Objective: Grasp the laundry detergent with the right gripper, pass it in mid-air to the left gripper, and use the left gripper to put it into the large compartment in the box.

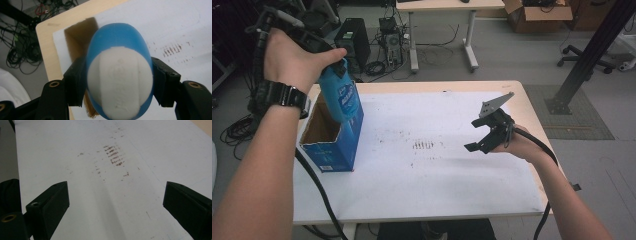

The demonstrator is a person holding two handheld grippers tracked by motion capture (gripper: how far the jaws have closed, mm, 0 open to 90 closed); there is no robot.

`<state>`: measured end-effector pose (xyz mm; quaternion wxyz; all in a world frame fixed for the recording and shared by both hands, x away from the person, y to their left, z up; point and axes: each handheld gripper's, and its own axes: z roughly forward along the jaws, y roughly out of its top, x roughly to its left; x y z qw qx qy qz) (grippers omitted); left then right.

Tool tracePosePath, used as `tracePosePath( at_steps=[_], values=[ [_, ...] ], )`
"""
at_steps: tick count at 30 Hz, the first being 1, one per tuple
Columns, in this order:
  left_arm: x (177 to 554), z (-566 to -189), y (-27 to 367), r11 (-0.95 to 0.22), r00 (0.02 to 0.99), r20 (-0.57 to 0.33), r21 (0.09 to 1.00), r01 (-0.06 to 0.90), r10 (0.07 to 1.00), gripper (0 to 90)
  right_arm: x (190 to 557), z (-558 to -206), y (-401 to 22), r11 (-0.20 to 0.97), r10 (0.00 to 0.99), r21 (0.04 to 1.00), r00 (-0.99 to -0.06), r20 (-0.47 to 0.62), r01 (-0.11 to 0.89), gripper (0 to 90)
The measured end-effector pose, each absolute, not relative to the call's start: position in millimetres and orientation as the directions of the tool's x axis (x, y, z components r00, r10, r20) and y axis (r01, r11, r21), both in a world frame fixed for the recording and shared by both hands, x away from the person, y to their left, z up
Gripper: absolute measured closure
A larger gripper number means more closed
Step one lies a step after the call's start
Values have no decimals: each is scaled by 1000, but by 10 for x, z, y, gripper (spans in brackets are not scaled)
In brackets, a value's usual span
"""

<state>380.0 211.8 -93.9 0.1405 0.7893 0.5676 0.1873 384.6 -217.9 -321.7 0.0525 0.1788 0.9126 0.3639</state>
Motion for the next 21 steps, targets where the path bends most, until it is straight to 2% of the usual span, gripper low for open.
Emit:
tracePosePath(
  at_steps=[10, 21],
  values=[
    [3844, -1000, 2444, -200, 164, 118, 444, 874, 979, 381, 3882, -3165, -2399, 653, 400, 688, -916, 40, 316, 65],
    [3847, -1252, 2615, -185, 146, 124, 413, 892, 981, 381, 3879, -3188, -2487, 648, 415, 685, -909, 47, 331, 64]
  ],
)
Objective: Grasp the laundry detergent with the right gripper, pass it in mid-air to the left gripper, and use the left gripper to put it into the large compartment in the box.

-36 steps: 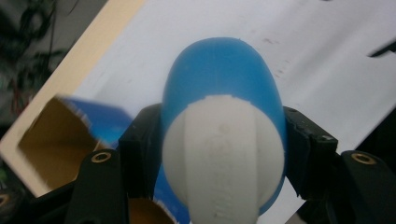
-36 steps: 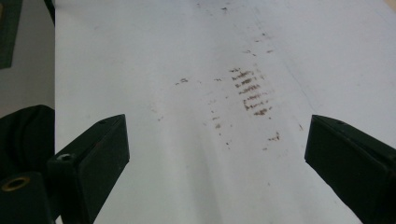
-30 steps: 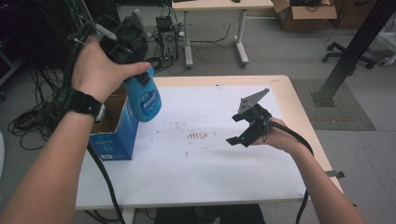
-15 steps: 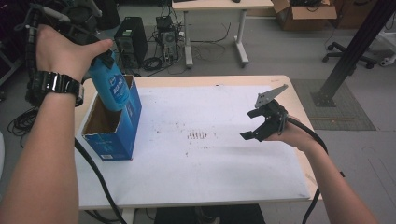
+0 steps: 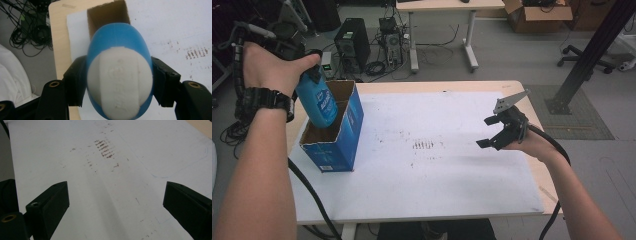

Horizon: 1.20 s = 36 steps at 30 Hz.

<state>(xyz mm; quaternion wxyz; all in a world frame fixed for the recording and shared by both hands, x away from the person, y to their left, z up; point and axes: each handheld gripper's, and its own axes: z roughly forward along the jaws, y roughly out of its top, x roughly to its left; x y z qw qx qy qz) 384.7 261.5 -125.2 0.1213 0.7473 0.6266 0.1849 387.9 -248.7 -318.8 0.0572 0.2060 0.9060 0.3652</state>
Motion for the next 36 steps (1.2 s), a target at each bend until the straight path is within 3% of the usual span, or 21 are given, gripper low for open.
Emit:
tracePosePath(
  at_steps=[16, 36],
  values=[
    [3923, -1906, 2725, -171, 149, 88, 349, 921, 985, 381, 3876, -3189, -2493, 653, 419, 676, -906, 54, 342, 64],
    [3992, -2455, 2705, -176, 160, 77, 304, 936, 984, 381, 3861, -3252, -2497, 662, 418, 662, -906, 61, 350, 64]
  ],
)
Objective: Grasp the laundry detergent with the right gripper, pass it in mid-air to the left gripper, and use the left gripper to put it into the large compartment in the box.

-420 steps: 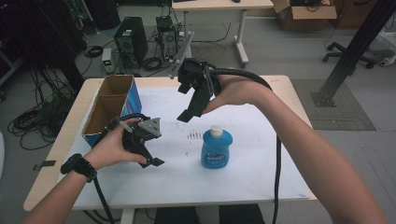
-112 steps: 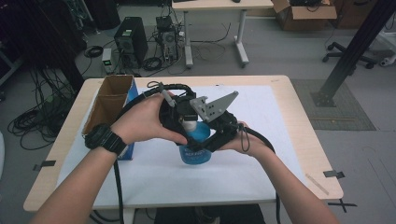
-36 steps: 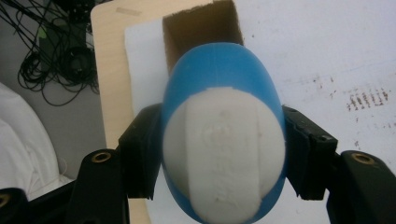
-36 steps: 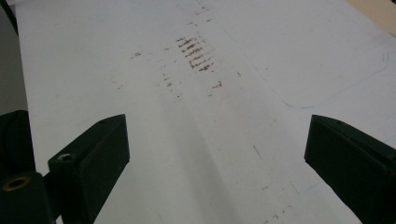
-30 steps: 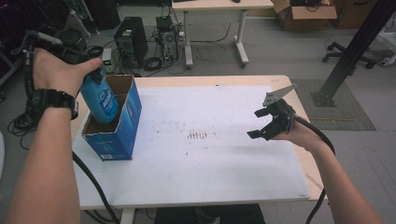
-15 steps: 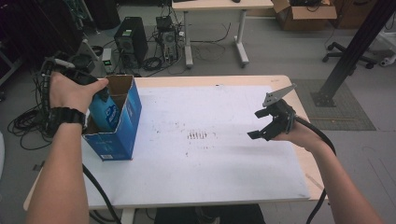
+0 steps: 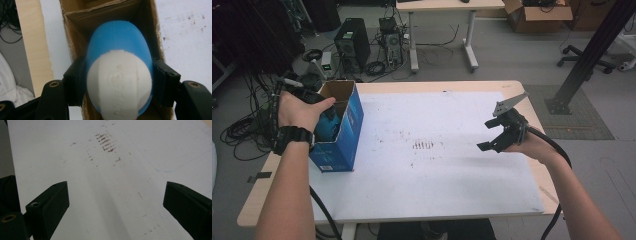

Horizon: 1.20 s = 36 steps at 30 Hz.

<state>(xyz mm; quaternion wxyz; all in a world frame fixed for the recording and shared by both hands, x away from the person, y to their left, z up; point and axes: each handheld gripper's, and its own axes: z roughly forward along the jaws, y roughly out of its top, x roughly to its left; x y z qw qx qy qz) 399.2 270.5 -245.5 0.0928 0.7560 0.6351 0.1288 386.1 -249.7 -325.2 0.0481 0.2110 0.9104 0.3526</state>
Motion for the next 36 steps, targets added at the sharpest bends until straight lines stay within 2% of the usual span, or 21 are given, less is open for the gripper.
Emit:
tracePosePath(
  at_steps=[24, 36],
  values=[
    [3974, -2705, 2719, -184, 159, 106, 300, 936, 982, 380, 3850, -3304, -2435, 673, 406, 656, -912, 58, 342, 65],
    [3961, -2766, 2736, -173, 152, 92, 311, 934, 984, 380, 3844, -3313, -2441, 677, 408, 651, -911, 57, 343, 65]
  ],
)
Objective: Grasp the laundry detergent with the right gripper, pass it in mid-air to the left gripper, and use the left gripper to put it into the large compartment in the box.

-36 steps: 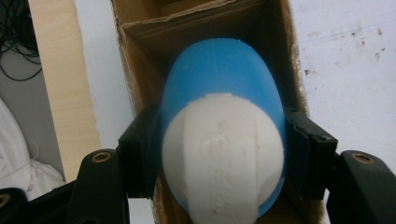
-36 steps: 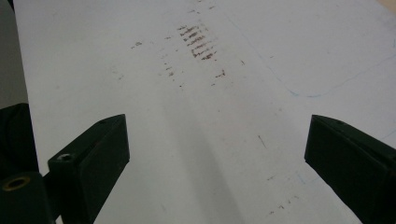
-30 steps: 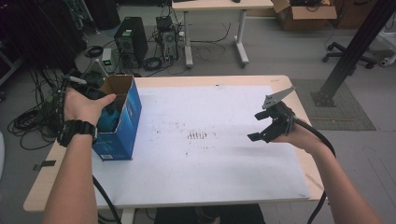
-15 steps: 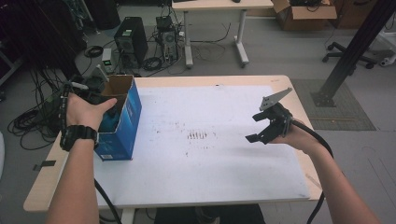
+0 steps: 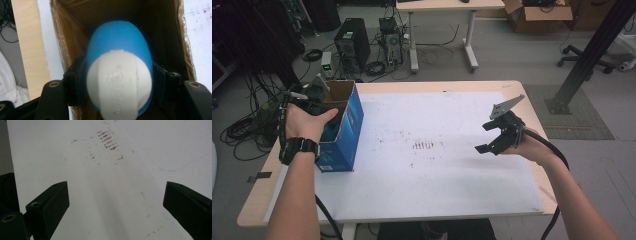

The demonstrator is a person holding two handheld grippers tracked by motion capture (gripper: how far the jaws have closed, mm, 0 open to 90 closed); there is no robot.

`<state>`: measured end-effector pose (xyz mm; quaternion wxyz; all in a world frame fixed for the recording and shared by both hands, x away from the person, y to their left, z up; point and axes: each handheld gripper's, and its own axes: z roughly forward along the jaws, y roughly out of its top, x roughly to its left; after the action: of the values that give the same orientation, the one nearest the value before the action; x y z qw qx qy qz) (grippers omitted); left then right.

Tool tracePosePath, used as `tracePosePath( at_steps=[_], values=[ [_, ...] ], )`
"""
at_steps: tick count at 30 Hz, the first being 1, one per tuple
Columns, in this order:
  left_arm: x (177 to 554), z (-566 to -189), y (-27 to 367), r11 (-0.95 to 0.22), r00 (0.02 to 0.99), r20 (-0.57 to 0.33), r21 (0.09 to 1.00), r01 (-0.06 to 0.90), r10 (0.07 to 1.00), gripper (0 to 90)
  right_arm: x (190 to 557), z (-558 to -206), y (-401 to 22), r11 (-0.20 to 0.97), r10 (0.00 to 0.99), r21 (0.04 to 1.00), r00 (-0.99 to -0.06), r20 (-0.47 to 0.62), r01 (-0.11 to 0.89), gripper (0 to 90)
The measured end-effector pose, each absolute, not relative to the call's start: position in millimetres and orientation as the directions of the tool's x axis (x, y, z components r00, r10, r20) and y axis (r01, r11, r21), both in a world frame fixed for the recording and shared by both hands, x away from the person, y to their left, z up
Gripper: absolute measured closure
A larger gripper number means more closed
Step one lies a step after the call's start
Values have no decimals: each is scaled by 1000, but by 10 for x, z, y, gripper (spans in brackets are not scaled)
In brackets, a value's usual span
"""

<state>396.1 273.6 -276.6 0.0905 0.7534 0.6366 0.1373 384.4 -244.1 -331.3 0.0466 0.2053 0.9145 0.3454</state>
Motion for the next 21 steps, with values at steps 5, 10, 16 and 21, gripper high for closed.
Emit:
tracePosePath(
  at_steps=[5, 10, 16, 21],
  values=[
    [3951, -2782, 2738, -172, 151, 92, 313, 934, 984, 378, 3841, -3312, -2438, 674, 409, 654, -911, 57, 343, 65],
    [3944, -2783, 2739, -172, 150, 92, 306, 936, 984, 375, 3836, -3308, -2429, 675, 406, 654, -912, 56, 340, 65],
    [3940, -2798, 2741, -162, 145, 78, 305, 939, 986, 347, 3828, -3294, -2440, 676, 408, 653, -911, 55, 342, 65],
    [3939, -2798, 2725, -163, 145, 80, 303, 939, 986, 343, 3823, -3290, -2461, 674, 411, 654, -910, 55, 343, 65]
  ],
)
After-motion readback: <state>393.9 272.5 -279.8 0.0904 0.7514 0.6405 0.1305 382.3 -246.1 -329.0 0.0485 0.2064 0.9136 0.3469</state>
